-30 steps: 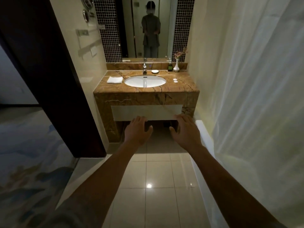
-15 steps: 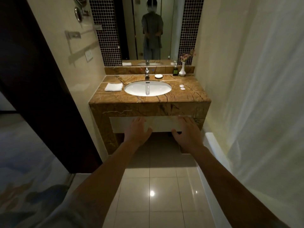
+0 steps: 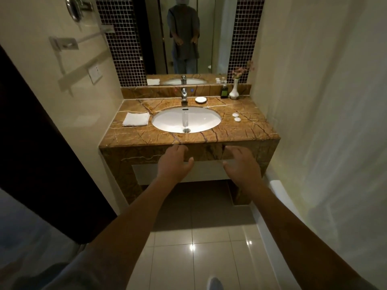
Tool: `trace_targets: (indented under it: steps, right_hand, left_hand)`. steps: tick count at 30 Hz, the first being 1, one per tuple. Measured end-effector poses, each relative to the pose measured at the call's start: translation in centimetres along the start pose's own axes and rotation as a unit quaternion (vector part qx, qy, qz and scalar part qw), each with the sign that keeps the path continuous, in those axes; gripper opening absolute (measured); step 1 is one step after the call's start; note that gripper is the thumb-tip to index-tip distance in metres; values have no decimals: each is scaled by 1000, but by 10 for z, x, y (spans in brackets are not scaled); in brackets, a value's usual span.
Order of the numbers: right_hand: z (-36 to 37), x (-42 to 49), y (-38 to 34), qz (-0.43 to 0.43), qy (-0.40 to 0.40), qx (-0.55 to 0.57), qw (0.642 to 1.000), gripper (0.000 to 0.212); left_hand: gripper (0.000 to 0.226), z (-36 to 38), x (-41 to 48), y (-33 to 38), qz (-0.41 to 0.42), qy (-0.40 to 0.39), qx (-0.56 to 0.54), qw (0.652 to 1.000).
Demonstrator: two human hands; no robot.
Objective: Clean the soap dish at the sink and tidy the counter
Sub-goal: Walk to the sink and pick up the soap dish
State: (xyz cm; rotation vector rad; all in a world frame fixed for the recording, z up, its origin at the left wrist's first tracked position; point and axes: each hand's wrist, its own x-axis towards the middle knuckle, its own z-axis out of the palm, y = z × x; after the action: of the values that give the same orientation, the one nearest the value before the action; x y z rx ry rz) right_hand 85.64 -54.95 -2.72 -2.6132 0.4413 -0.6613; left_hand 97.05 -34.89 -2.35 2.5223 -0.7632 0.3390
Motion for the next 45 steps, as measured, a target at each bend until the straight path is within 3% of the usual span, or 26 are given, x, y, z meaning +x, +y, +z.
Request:
trace_targets:
  steps: [5, 22, 45]
  right_hand:
    - [25, 58, 16, -43, -13, -41, 998, 51]
    - [74, 266, 68, -50, -74, -36, 995, 53]
    - [200, 453, 78, 53, -92, -16, 994, 57]
  left_hand:
    - [39, 23, 57, -17, 1, -7, 23, 1000]
    - [43, 88, 252, -28, -38, -35, 81, 995]
    - [41, 166, 491, -124, 8, -80, 22, 997]
